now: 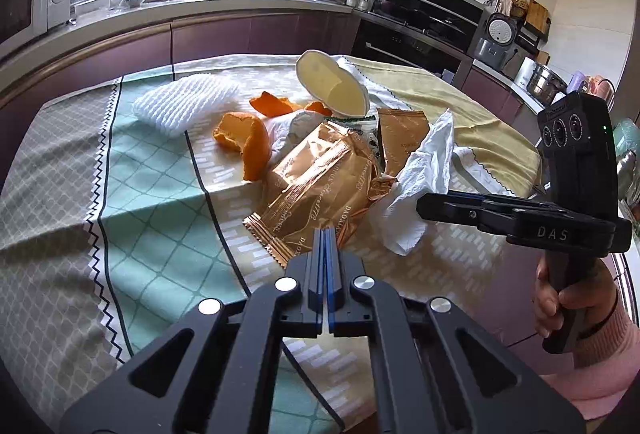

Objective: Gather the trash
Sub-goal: 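Grasp the gold snack wrapper with the left gripper while the right gripper grasps the white tissue, then carry the wrapper and tissue to the teal bin and open both grippers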

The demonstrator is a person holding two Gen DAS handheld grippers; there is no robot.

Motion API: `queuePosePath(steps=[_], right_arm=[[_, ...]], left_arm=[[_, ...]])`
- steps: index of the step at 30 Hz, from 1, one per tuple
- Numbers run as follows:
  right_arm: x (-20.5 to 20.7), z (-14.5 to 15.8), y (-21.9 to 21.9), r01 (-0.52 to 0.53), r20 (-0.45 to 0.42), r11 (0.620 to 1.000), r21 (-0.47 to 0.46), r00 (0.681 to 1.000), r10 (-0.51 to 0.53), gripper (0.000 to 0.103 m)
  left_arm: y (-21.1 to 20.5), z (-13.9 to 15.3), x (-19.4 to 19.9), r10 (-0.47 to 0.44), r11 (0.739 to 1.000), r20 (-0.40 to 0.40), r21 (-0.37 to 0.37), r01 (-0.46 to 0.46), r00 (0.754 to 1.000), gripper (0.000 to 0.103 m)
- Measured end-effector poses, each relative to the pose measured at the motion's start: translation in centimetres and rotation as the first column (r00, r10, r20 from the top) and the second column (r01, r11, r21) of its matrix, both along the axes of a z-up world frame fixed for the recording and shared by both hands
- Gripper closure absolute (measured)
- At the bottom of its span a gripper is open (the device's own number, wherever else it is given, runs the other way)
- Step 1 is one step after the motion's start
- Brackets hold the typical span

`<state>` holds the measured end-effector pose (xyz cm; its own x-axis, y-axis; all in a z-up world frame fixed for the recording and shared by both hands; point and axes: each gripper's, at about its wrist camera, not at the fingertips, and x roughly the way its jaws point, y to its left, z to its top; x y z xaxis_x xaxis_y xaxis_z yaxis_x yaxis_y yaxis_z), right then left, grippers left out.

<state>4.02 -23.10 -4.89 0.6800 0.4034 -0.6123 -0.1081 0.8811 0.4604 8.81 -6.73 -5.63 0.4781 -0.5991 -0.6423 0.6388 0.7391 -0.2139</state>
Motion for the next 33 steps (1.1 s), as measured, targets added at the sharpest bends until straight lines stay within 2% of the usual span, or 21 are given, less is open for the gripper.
queuePosePath(steps=[2, 3, 4, 9, 11, 14, 15, 16, 17, 27, 33], right_arm=[[0.0, 0.2, 0.0, 0.0, 0.005, 1.0, 0.001, 1.0, 0.0, 0.082], [0.0, 0.2, 0.1, -0.005, 0.009, 1.0, 0.002, 1.0, 0.005, 0.082], [0.0, 0.3, 0.2, -0.006, 0.011, 1.0, -0.001, 1.0, 0.006, 0.082], [-0.1, 0.5, 0.4, -0.018, 0.021, 1.0, 0.011, 1.0, 0.018, 0.082], [0.0, 0.6, 0.3, -0.02, 0.023, 1.0, 0.013, 1.0, 0.02, 0.082], [0.1, 0.7, 0.2, -0.025, 0.027, 1.0, 0.01, 0.999, 0.025, 0.082], [0.1, 0.7, 0.2, -0.026, 0.029, 1.0, 0.011, 0.999, 0.026, 0.082], [0.2, 0.7, 0.2, -0.028, 0.03, 1.0, 0.012, 0.999, 0.027, 0.082], [0.2, 0.7, 0.2, -0.029, 0.031, 1.0, 0.012, 0.999, 0.028, 0.082], [0.2, 1.6, 1.2, -0.056, 0.048, 0.998, 0.006, 0.997, 0.055, 0.082], [0.4, 2.6, 2.6, -0.093, 0.071, 0.996, -0.008, 0.993, 0.094, 0.082]], left_arm=[[-0.1, 0.3, -0.5, -0.001, 1.0, 0.041, 0.017, 0.0, 0.999, 0.068], [-0.3, 0.4, -0.9, 0.006, 0.999, 0.072, 0.033, -0.009, 0.997, 0.062], [-0.6, 0.4, -1.1, 0.004, 0.999, 0.094, 0.054, -0.009, 0.996, 0.058], [-2.0, 0.1, -1.2, -0.018, 0.995, 0.119, 0.104, 0.006, 0.993, 0.057], [-2.5, -0.3, -0.9, -0.02, 0.992, 0.114, 0.129, 0.005, 0.993, 0.061], [-2.9, -0.9, -0.1, -0.019, 0.99, 0.074, 0.14, 0.009, 0.997, 0.078], [-2.8, -1.0, 0.0, -0.018, 0.991, 0.066, 0.134, 0.009, 0.998, 0.08], [-2.7, -1.0, 0.1, -0.015, 0.992, 0.06, 0.128, 0.008, 0.998, 0.091], [-2.6, -1.0, 0.2, -0.018, 0.992, 0.048, 0.122, 0.012, 0.999, 0.096], [0.7, 1.0, -0.9, -0.004, 1.0, 0.035, 0.011, 0.003, 0.999, 0.099], [3.4, 2.5, -2.4, 0.022, 1.0, 0.06, -0.022, -0.021, 0.998, 0.099]])
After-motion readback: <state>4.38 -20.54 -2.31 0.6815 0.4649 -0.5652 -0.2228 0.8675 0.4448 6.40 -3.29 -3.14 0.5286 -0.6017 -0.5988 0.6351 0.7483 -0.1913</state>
